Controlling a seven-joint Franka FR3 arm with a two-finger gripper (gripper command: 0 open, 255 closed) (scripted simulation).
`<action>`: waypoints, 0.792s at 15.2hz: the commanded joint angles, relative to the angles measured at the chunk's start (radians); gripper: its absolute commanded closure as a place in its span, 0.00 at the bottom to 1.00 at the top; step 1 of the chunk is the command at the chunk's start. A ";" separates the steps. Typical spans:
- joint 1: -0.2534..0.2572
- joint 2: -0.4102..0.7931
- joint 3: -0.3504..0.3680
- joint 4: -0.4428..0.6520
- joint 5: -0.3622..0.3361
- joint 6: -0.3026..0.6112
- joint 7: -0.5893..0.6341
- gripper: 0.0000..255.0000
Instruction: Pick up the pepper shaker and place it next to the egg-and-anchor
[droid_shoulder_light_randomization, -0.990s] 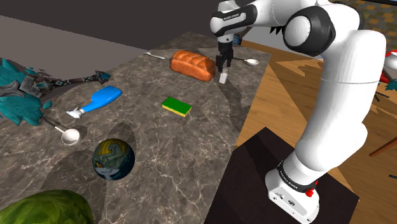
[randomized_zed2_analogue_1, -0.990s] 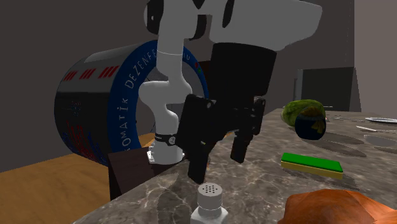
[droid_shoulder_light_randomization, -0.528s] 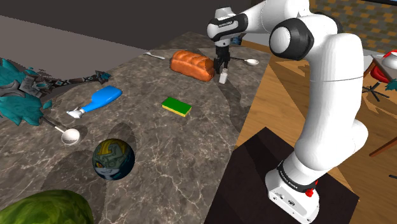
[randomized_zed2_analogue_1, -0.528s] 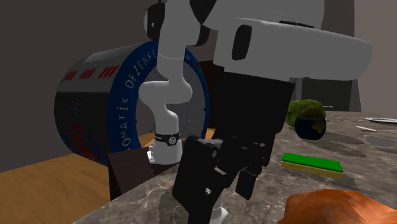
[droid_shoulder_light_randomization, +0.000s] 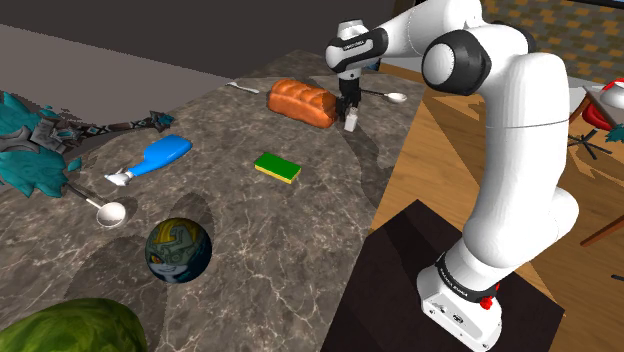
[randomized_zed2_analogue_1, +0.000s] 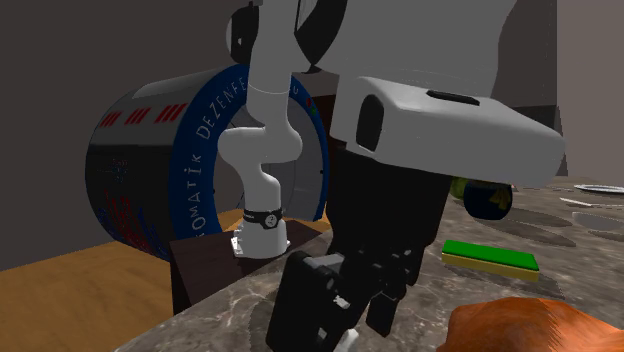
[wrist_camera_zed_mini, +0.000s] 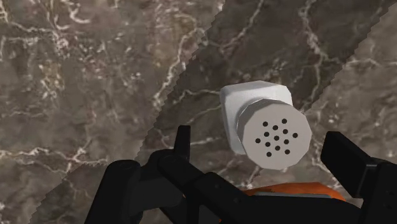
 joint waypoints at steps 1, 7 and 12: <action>0.000 0.000 0.000 -0.001 0.000 0.001 0.000 0.00; 0.000 0.000 0.000 0.000 0.000 0.000 0.000 1.00; 0.000 0.000 0.000 0.000 0.000 0.001 0.000 1.00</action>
